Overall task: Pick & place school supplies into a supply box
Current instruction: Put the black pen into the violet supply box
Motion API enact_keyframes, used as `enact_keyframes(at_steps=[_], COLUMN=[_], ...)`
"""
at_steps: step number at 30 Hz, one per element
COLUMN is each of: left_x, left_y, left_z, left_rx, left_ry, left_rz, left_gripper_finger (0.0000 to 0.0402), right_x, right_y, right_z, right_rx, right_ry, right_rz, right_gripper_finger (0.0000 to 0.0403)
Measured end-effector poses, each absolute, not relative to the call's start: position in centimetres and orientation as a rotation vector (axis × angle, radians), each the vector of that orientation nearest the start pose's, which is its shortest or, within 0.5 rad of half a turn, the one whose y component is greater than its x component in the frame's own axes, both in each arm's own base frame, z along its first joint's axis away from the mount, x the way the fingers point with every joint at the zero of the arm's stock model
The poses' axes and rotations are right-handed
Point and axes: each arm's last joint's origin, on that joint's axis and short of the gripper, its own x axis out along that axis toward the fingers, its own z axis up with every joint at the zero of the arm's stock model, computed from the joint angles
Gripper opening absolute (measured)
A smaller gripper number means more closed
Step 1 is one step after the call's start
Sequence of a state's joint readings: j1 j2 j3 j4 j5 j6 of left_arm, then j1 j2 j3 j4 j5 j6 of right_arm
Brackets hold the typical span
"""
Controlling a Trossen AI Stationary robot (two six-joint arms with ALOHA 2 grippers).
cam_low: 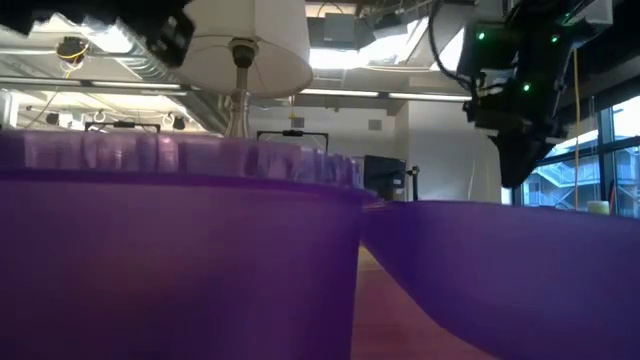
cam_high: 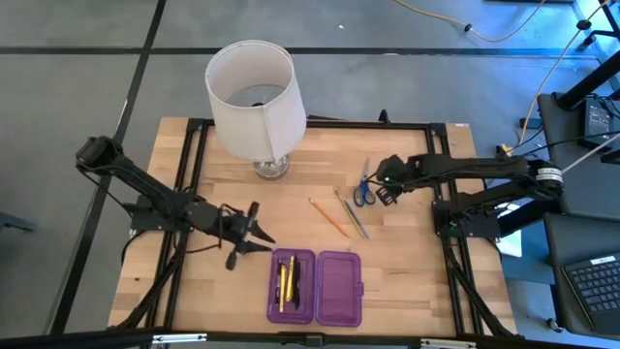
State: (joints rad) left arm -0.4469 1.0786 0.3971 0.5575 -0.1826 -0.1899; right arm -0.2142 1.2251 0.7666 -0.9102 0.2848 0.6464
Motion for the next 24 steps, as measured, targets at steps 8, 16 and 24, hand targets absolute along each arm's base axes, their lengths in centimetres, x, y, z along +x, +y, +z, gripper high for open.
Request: enact_keyframes(at_steps=[8,16,24], left_x=[18.9,18.9,18.7], left_y=[-8.2,-8.2,-8.6], left_z=[20.2,20.1,20.1], left_rx=[-0.174,-0.156,-0.155], left_ry=[0.076,0.080,0.082], left_rz=[-0.170,-0.174,-0.193], left_gripper_finger=[0.0095,0.0095,0.0095], right_x=[19.8,20.2,20.6], right_y=[-5.7,-7.0,-7.8], right_z=[18.5,16.8,15.6], right_rx=[0.530,0.596,0.656], right_ry=[1.277,1.351,1.400], right_rz=[-0.904,-0.909,-0.872], right_gripper_finger=[0.0130,0.0130,0.0130])
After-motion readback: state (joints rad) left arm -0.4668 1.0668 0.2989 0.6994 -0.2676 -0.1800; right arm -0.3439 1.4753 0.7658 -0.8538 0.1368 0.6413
